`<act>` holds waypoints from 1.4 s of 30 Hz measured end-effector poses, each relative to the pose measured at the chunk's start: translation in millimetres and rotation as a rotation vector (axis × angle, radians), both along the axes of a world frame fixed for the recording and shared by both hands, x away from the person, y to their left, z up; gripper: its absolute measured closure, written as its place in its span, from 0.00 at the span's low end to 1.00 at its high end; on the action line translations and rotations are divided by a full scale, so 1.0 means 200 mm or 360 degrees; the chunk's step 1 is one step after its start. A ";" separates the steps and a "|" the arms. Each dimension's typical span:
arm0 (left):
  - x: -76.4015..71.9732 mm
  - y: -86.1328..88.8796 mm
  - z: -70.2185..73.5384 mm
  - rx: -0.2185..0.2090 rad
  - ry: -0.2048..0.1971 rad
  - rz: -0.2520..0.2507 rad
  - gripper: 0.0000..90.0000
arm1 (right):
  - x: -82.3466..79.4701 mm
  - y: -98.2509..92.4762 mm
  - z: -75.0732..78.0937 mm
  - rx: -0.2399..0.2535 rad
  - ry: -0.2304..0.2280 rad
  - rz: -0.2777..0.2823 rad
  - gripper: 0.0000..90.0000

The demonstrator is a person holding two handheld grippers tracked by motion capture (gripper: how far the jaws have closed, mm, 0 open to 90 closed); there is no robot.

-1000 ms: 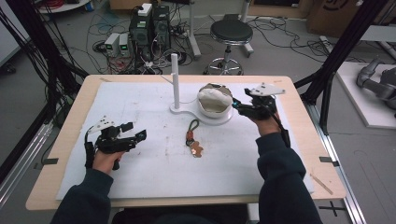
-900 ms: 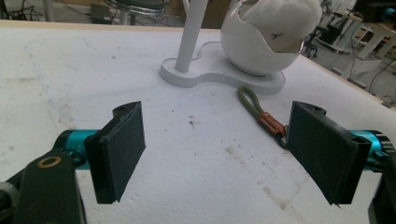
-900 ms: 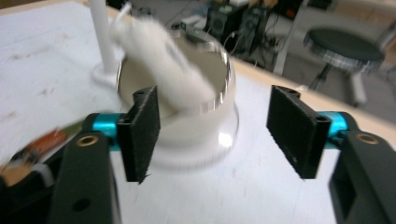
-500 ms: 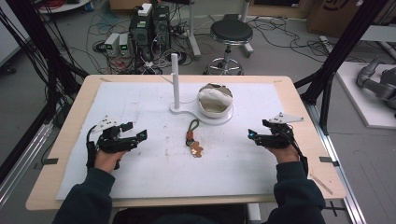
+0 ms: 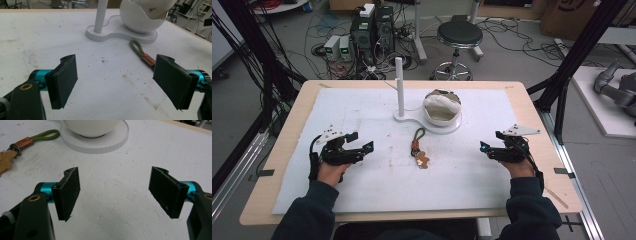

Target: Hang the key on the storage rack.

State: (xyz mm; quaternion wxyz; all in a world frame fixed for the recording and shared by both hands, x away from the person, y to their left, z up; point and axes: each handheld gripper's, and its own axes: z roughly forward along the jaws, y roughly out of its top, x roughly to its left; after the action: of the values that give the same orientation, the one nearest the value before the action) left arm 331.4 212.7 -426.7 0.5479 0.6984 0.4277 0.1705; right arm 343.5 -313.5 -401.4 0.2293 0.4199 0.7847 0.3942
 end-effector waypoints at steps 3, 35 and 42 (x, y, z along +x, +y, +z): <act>0.00 -0.02 0.00 0.0024 0.0025 -0.0007 0.22 | 0.00 0.00 -0.01 0.0003 -0.0001 0.0002 0.28; 0.30 -0.72 -0.06 0.0236 0.0404 -0.0096 0.55 | -0.01 0.03 -0.02 -0.0017 -0.0064 -0.0037 0.32; 0.28 -0.83 -0.09 0.0517 0.0357 -0.0105 0.49 | -0.01 0.02 -0.03 -0.0003 -0.0051 -0.0018 0.31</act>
State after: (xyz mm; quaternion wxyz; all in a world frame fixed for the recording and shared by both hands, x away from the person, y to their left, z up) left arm 387.9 47.3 -445.7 0.3821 0.8060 0.4297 0.1405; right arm 341.9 -308.9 -406.6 0.2446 0.4177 0.7789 0.3988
